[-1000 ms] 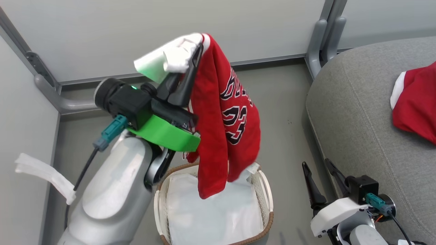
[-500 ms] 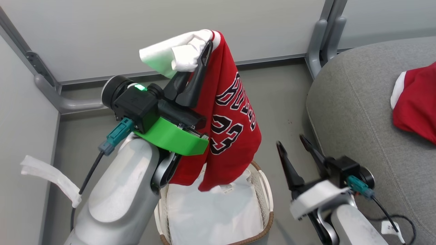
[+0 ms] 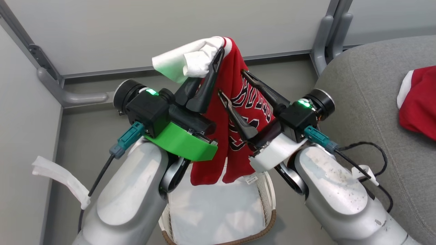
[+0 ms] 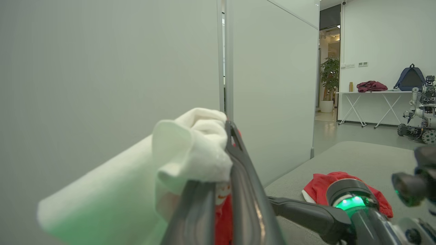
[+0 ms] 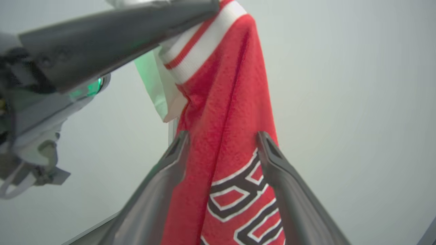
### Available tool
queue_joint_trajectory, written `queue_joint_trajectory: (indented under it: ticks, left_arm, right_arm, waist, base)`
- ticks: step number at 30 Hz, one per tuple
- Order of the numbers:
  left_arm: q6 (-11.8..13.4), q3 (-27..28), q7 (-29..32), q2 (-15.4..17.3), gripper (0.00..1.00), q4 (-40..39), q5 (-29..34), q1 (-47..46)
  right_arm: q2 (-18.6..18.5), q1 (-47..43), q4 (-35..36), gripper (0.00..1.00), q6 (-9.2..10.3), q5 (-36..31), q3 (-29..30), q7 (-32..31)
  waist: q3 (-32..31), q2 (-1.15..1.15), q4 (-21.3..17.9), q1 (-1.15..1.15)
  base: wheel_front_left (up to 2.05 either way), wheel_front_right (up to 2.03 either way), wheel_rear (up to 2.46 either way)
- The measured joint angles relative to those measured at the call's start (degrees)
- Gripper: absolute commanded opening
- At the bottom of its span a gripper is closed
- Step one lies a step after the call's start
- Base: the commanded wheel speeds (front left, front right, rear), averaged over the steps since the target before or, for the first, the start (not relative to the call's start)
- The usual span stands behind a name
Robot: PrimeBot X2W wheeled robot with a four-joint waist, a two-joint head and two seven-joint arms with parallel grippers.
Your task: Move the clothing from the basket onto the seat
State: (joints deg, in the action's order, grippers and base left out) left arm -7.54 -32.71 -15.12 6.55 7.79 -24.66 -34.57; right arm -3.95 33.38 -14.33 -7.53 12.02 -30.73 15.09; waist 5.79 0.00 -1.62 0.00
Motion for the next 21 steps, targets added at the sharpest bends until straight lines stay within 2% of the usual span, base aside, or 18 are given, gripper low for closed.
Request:
queue_joint_trajectory:
  ticks: [5,10,21]
  left_arm:
    - [0.0,-1.12,0.0,-0.32,0.0,0.02,-0.34,0.0]
    - [0.0,-2.11,0.0,-0.41,0.0,-0.04,-0.63,0.0]
    - [0.0,-4.37,0.0,-0.47,0.0,-0.47,-1.55,-0.04]
  right_arm:
    - [-1.07,5.1,-1.52,1.0,0.0,0.35,-2.54,0.0]
    - [-0.91,6.12,-3.82,1.0,0.0,-1.18,-1.9,0.0]
    - [0.48,6.99,-15.21,1.0,0.0,1.58,-6.61,0.0]
  waist:
    - [0.25,0.0,0.59,0.0]
    - [0.43,0.0,1.07,0.0]
    - [0.48,0.0,1.77,0.0]
  base:
    - [0.0,0.0,0.0]
    - [0.0,0.0,0.0]
    - [0.0,0.0,0.0]
